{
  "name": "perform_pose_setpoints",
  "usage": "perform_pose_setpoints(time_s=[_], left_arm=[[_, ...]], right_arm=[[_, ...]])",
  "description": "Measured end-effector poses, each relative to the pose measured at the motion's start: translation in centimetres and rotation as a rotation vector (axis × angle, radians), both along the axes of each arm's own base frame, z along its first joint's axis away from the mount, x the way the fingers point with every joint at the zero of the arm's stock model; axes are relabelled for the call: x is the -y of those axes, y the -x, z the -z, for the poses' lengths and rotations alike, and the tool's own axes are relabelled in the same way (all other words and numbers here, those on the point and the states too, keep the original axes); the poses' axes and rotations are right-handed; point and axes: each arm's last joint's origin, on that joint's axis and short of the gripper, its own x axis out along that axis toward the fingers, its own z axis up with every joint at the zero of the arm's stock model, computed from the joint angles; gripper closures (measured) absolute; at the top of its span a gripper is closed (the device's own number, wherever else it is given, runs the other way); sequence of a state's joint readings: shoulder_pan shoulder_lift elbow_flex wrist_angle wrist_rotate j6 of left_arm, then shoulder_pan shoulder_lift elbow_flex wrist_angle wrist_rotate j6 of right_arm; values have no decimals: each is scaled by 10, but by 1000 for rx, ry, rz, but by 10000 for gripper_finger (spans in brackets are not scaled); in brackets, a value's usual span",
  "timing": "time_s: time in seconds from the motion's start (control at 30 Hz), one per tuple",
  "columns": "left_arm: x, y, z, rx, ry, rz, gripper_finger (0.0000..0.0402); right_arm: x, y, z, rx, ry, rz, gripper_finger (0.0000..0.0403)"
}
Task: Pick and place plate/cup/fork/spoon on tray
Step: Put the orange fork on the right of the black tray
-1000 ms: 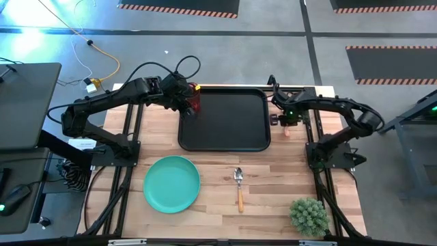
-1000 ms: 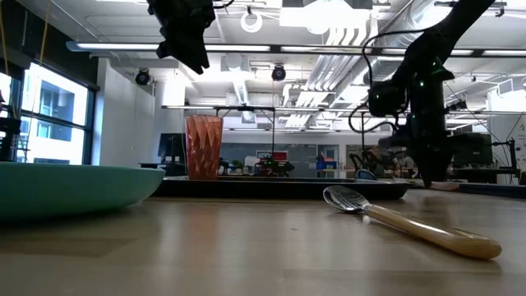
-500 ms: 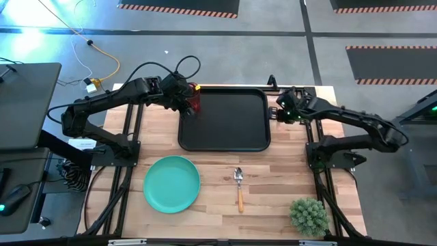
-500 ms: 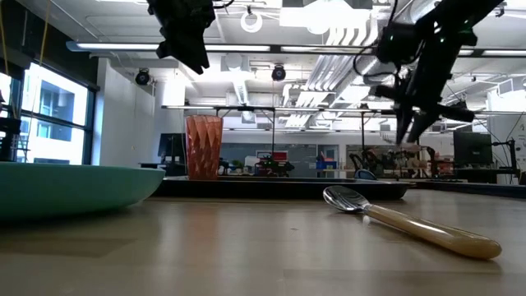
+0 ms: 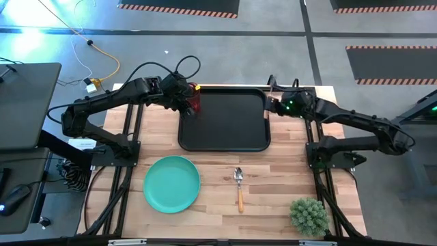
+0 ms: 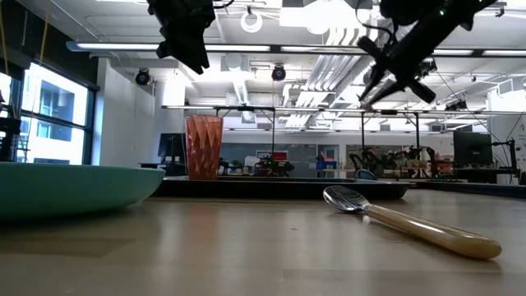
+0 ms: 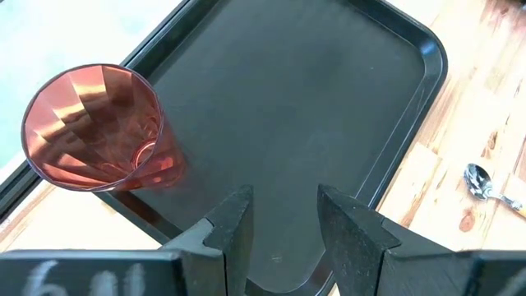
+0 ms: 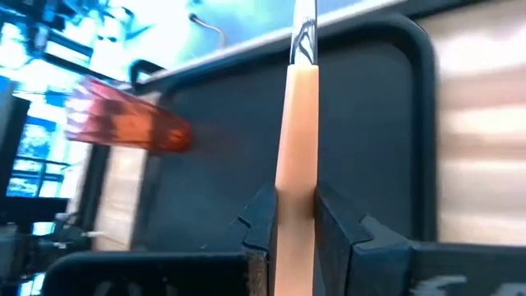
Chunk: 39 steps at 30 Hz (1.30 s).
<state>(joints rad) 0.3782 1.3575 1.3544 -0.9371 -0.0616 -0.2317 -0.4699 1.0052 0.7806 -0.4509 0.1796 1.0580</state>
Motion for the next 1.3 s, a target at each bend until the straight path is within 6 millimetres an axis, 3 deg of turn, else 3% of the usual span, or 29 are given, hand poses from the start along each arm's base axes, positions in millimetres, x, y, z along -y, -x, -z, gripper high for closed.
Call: perform_pose_setpoints(time_s=[0.27, 0.5, 1.03, 1.3], left_arm=[[0, 0, 0, 0, 0, 0, 275], [0, 0, 0, 0, 0, 0, 275], [0, 0, 0, 0, 0, 0, 275], [0, 0, 0, -1, -1, 2, 275]], right_arm=[[4, -13, -40, -79, 82, -21, 366], [14, -32, -46, -383, -41, -18, 366], [23, -88, 25, -663, -260, -91, 366], [17, -93, 69, -663, -351, -107, 366]])
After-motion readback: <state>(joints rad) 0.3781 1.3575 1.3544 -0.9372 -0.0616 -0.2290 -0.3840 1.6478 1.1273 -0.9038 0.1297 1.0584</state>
